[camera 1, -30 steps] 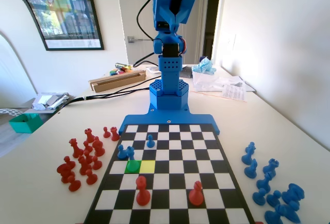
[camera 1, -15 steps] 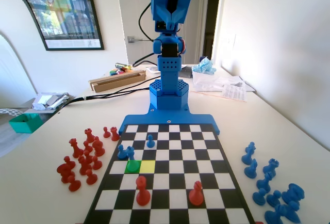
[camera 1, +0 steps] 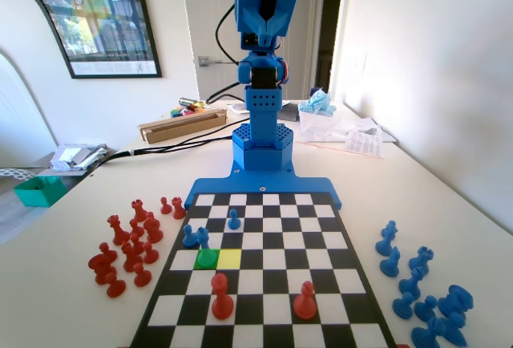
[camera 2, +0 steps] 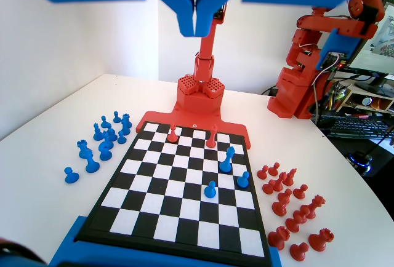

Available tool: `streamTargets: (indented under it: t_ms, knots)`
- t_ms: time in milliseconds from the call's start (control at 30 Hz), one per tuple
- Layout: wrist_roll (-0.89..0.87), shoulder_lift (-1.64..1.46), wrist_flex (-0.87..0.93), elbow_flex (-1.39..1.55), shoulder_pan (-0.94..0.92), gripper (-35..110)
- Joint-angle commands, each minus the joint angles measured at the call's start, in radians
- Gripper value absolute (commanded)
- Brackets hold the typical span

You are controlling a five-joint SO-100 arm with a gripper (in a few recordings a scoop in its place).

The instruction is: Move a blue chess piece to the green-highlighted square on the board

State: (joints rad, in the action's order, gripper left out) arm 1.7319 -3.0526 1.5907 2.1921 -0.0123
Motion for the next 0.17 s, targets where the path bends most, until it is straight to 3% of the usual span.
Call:
streamTargets:
  t_ms: [0, 133]
  knots:
    - [0.005, -0.003, -0.02, -0.009, -0.009, 1]
    - [0.005, -0.003, -0.02, -0.009, -0.009, 1]
